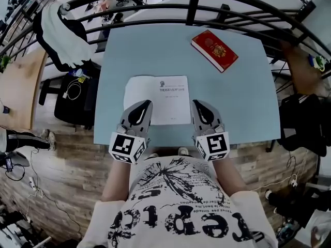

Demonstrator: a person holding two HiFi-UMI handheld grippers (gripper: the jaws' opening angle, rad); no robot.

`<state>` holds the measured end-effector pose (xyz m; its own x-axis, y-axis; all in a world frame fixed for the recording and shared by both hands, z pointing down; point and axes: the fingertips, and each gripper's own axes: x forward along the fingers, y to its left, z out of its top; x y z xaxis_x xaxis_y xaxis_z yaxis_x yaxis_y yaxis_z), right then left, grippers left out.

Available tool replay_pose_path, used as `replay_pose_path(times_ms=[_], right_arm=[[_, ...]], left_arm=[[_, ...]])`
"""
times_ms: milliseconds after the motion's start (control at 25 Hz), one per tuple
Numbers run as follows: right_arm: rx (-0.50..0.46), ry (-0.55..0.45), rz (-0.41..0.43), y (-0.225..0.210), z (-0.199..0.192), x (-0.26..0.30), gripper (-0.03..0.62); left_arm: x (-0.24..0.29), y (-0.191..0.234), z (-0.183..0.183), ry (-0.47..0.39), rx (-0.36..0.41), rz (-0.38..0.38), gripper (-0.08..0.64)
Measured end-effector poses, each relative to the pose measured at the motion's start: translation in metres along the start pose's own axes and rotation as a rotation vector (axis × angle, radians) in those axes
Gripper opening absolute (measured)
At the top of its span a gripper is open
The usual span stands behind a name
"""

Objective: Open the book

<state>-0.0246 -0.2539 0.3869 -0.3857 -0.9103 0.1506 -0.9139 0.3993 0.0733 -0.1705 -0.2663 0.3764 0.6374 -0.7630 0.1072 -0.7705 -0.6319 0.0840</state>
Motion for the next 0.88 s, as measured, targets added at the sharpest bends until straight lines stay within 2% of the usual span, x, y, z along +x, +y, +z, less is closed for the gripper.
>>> replay_pose_path(times_ms=[880], right_arm=[[-0.023,0.009,0.009,0.011,0.001,0.004,0.009]], left_arm=[[-0.008,0.009,-0.002,0.013,0.020,0.033,0.026]])
